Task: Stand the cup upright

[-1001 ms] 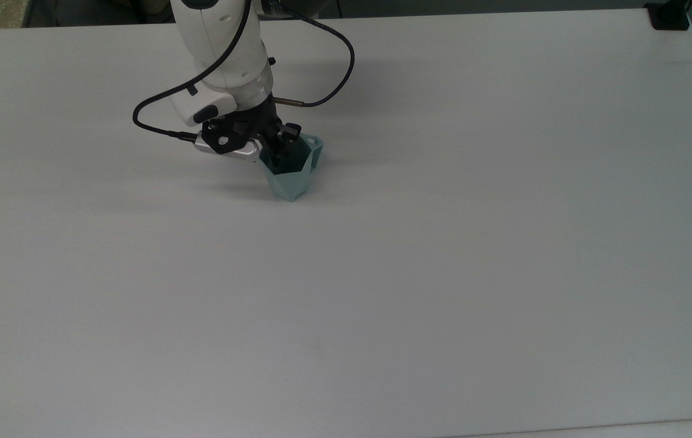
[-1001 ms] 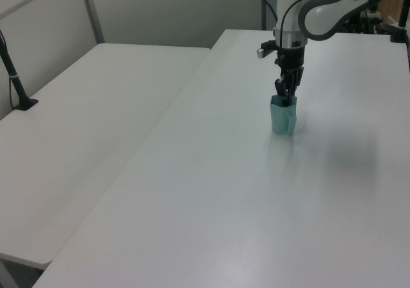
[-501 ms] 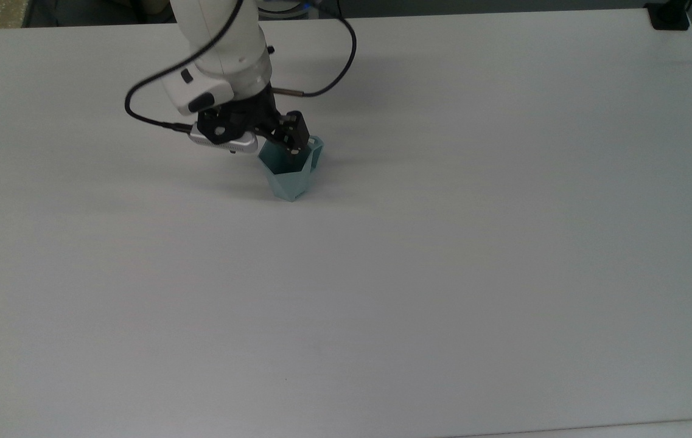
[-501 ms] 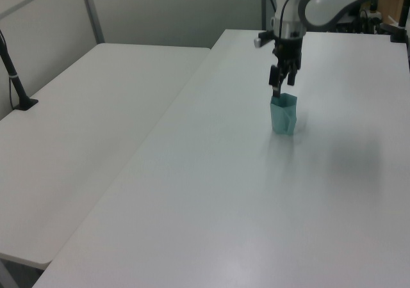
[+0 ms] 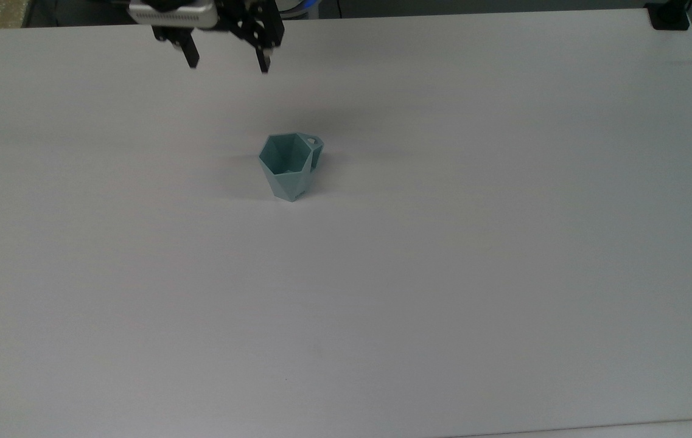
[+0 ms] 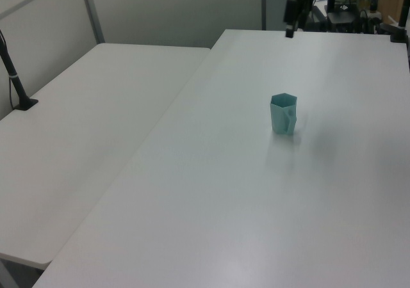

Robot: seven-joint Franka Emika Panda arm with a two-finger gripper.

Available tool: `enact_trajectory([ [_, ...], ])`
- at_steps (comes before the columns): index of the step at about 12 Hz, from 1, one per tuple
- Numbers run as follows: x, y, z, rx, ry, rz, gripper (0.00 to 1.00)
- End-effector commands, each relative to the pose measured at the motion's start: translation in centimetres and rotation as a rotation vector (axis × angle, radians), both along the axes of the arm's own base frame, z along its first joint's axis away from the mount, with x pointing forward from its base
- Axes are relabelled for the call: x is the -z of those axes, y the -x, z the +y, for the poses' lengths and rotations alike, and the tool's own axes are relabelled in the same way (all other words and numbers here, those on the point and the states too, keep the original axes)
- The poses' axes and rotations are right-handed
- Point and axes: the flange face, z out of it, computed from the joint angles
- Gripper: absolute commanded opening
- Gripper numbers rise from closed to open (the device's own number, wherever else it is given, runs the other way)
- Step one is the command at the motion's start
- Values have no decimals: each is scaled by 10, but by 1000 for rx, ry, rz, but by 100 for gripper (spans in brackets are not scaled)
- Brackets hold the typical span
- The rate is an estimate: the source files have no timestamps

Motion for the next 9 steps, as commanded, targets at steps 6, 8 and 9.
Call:
enact_trajectory([
  [6,-67,25,-53,-110,172,80,100],
  [8,-67,25,-52,-110,169,82,100],
  [9,-68,26,-53,-108,169,82,100],
])
